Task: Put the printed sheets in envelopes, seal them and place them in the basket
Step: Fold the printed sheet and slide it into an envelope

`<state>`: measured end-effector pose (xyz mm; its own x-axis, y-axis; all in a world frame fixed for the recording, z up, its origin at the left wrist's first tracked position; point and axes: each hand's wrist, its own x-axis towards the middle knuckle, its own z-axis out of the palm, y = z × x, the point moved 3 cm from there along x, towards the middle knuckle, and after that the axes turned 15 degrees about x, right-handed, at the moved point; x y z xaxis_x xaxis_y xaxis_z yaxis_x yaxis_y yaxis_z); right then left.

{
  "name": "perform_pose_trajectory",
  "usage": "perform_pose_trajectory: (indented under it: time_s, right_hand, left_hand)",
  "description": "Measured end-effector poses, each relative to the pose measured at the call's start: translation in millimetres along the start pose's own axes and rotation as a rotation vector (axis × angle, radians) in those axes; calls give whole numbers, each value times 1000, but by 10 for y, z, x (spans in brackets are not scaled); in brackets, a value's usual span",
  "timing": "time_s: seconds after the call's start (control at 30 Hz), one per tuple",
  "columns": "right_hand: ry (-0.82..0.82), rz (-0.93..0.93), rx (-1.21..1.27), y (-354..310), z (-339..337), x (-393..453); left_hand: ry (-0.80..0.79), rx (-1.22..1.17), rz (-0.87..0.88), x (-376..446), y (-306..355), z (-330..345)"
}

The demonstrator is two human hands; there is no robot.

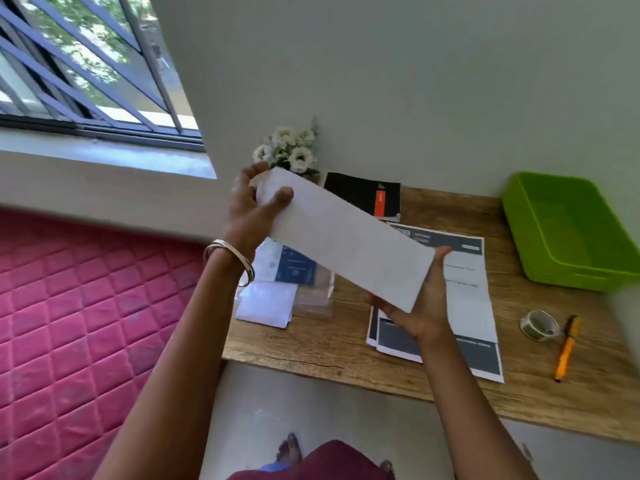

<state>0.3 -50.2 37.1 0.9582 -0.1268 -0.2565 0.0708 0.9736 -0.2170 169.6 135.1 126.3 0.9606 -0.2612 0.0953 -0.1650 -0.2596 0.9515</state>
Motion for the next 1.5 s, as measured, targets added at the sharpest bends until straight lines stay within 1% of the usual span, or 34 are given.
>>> perform_pose_trajectory:
  time_s: [0.1, 0.13, 0.2, 0.27, 0.3, 0.37, 0.4, 0.43, 0.47, 0.5, 0.53, 0.57, 0.6, 0.63, 0.67, 0.7, 0.73, 0.77, 0.8, 0.83, 0.87, 0.93, 0.97, 1.0, 1.03, 1.07, 1.1, 1.2, 1.23, 1.33, 1.37, 1.43, 1.5]
  right_hand:
    - [-63, -107, -37, -295, -91, -308]
    - [-60, -152, -60, -379, -120, -397]
    - [26, -286, -172, -553, -176, -548]
    - [198, -478, -348, -728, -183, -686]
    - [243, -567, -418, -804, -175, -749]
    - [249, -755, -555, -935, -144, -856]
    - [250, -855, -681, -971, -96, -919]
    - [236, -963, -861, -998, -21, -977]
    - [156, -1068, -1091, -1016, 56, -1023]
    - [19, -1129, -1350, -988, 126, -1046]
    - [-123, -1136, -1604, -925, 166, -1043]
    - [-228, -1101, -1838, -853, 172, -1024]
    - [-279, -1040, -2046, -782, 144, -997]
    - [-302, -960, -2203, -716, 107, -968]
    - [-325, -856, -2298, -668, 46, -938]
    - [-341, -717, -2332, -636, -8, -918]
    - [-336, -557, -2299, -630, -54, -907]
    - [-311, -425, -2218, -655, -88, -891]
    - [-282, -373, -2119, -696, -98, -872]
    - [-244, -419, -2021, -752, -81, -848]
    - [-184, -534, -1937, -828, -43, -818]
    - [33, -842, -1825, -1020, 2, -741]
    - [160, -953, -1768, -1108, 20, -707]
    - [260, -1001, -1714, -1175, 36, -676]
    - [324, -999, -1676, -1226, 40, -652]
    - [342, -956, -1636, -1258, 44, -635]
    - [315, -881, -1562, -1279, 39, -612]
    - [198, -588, -1148, -1235, 14, -552]
    - [194, -557, -1075, -1207, 0, -546]
    - [237, -573, -959, -1118, -27, -518]
    - [249, -574, -899, -1080, -21, -507]
    - [271, -561, -812, -998, 4, -474]
    - [286, -540, -799, -921, 49, -450]
  left_hand:
    - [-40, 56, -24, -38, -83, 326]
    - [-45, 58, -44, -58, -102, 438]
    - [-90, 61, -108, -98, -193, 664]
    - [-142, 119, -176, -164, -290, 904]
    - [-152, 223, -194, -202, -322, 1014]
    - [-191, 404, -180, -334, -281, 1212]
    - [-238, 398, -174, -408, -243, 1302]
    - [-301, 322, -207, -481, -182, 1384]
    - [-380, 190, -294, -564, -97, 1458]
    - [-491, 21, -402, -629, -29, 1534]
    - [-612, -162, -475, -689, 43, 1613]
    - [-688, -324, -511, -707, 65, 1686]
    - [-714, -398, -514, -720, 99, 1729]
    - [-699, -393, -503, -709, 94, 1759]
    - [-649, -285, -468, -708, 113, 1760]
    - [-588, -95, -413, -681, 95, 1750]
    - [-556, 84, -350, -674, 74, 1738]
    - [-559, 224, -284, -667, 44, 1735]
    - [-586, 321, -220, -668, 36, 1722]
    - [-630, 381, -165, -675, 46, 1714]
    - [-675, 429, -116, -681, 58, 1703]
    - [-756, 565, 8, -677, 74, 1667]
    - [-784, 648, 81, -671, 88, 1642]
    - [-795, 723, 141, -661, 101, 1612]
    - [-801, 787, 186, -651, 127, 1575]
    - [-798, 831, 226, -641, 161, 1536]
    - [-796, 860, 246, -640, 209, 1487]
    - [-762, 882, 273, -595, 277, 1355]
    - [-729, 903, 276, -590, 295, 1319]
    - [-564, 926, 277, -593, 252, 1259]
    - [-539, 933, 287, -624, 220, 1260]
    - [-544, 981, 361, -718, 140, 1319]
    - [-546, 1030, 458, -813, 66, 1421]
